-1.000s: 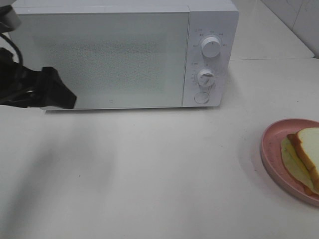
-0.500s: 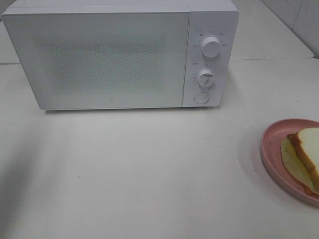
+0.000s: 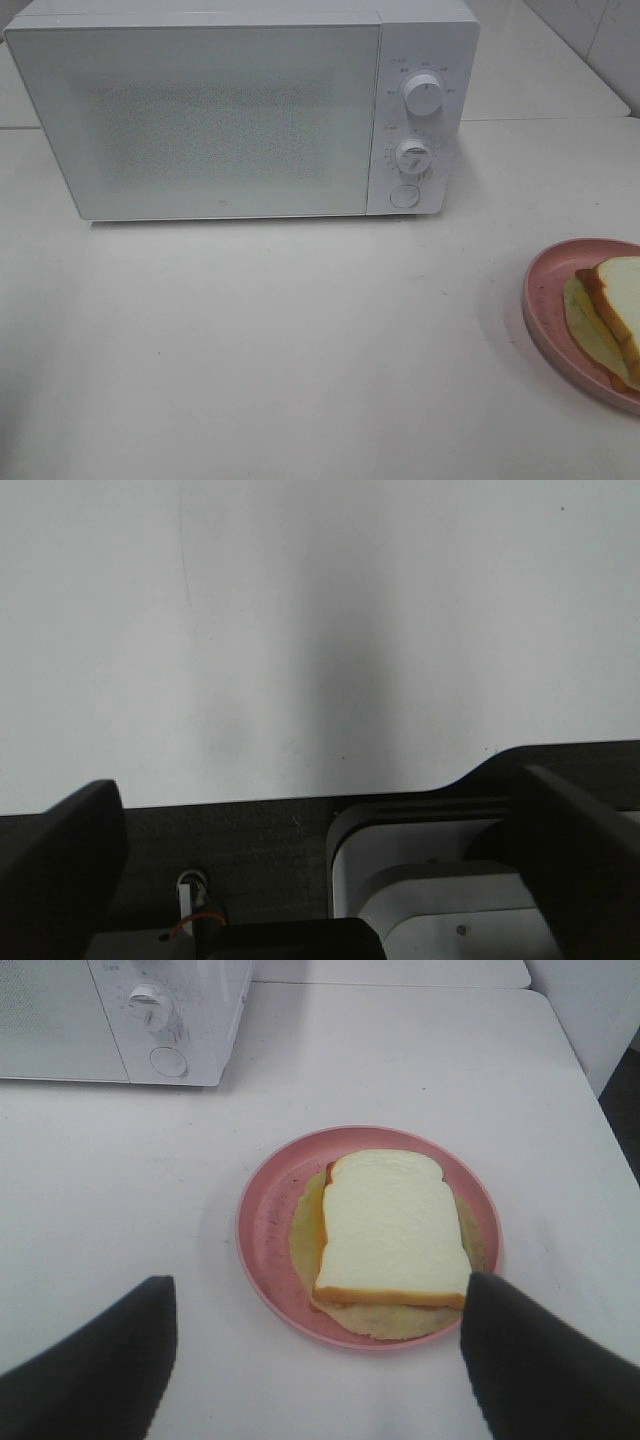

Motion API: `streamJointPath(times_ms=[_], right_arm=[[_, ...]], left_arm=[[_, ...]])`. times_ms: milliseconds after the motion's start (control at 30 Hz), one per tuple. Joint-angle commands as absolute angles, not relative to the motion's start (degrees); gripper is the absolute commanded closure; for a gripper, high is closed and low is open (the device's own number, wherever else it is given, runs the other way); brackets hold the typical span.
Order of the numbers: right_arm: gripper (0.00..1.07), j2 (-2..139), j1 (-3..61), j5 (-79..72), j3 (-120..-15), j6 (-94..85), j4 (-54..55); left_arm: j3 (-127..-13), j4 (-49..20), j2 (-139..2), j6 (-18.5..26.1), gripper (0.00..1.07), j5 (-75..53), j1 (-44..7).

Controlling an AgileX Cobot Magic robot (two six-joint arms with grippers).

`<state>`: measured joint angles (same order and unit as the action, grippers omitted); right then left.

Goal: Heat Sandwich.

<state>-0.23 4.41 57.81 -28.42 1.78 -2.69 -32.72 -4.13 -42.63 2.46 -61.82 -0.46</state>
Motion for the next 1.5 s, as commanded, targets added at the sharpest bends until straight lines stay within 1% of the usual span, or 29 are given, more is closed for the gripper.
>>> streamJointPath(times_ms=[33,100,167,300,567,733,1100,1500], right_arm=[[0.32,-1.8,4.0,57.0,-28.5,1.5,-2.5],[0.32,-1.8,4.0,57.0,-28.5,1.5,-2.5],[0.32,-1.8,4.0,57.0,-28.5,1.5,-2.5],[0.32,-1.8,4.0,57.0,-28.5,1.5,-2.5],[0.32,-1.8,4.0,57.0,-28.5,1.5,-2.5],[0.32,-1.8,4.0,57.0,-28.5,1.6,-2.5],[0.32,-1.8,4.0,57.0,-28.5,1.5,-2.5],[0.32,-1.8,4.0,57.0,-28.5,1.5,-2.5]], left_arm=[[-29.7,-3.7,-36.3,1.8,0.09,-62.1,-0.2],[-29.5,-3.7,-34.7,1.8,0.09,-61.5,-0.2],[-29.6,-3.7,-29.2,1.8,0.09,-61.5,-0.2],[-29.6,-3.7,-23.5,1.8,0.09,-61.5,-0.2],[-29.6,-4.0,-16.9,1.8,0.09,-61.4,-0.3],[-29.6,-5.6,-13.1,1.8,0.09,-61.4,-0.9],[-29.6,-5.2,2.1,1.8,0.09,-61.4,-0.7],[-29.5,-5.3,1.8,1.8,0.09,-61.4,-0.7]])
